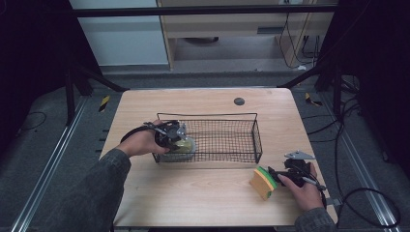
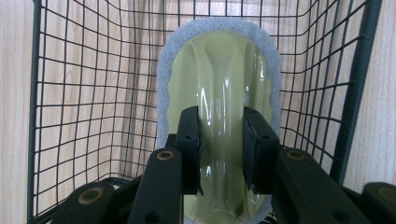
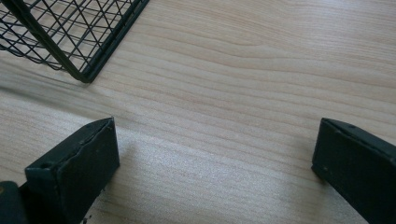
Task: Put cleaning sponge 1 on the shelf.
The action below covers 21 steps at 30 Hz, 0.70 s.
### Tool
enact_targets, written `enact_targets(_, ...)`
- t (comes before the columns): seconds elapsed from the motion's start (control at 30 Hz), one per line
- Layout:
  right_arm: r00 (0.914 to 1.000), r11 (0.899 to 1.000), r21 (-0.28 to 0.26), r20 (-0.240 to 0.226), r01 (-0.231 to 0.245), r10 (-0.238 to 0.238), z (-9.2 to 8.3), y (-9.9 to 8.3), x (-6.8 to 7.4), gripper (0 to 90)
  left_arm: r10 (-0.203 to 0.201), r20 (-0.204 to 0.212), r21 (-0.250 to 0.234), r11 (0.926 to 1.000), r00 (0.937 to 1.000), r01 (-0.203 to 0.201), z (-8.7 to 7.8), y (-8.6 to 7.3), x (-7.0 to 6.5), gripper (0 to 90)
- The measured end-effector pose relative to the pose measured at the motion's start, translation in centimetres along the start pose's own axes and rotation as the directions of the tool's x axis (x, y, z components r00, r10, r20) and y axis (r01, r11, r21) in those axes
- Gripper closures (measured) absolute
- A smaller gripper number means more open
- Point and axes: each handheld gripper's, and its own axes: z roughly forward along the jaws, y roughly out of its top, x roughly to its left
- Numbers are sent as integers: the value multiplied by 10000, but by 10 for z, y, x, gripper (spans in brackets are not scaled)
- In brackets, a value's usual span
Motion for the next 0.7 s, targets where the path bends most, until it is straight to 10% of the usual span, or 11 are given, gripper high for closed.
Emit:
enact_targets(0.43,10000,10000,-1,-2,0,0,0,0,0,8,-368,-135,-201,9991,9992,365,-3,0,3,656)
enact_targets(0.7,10000,10000,-5,-11,-26,26,0,0,0,8,-1108,-813,-1380,9855,9905,989,-31,-3,5,591)
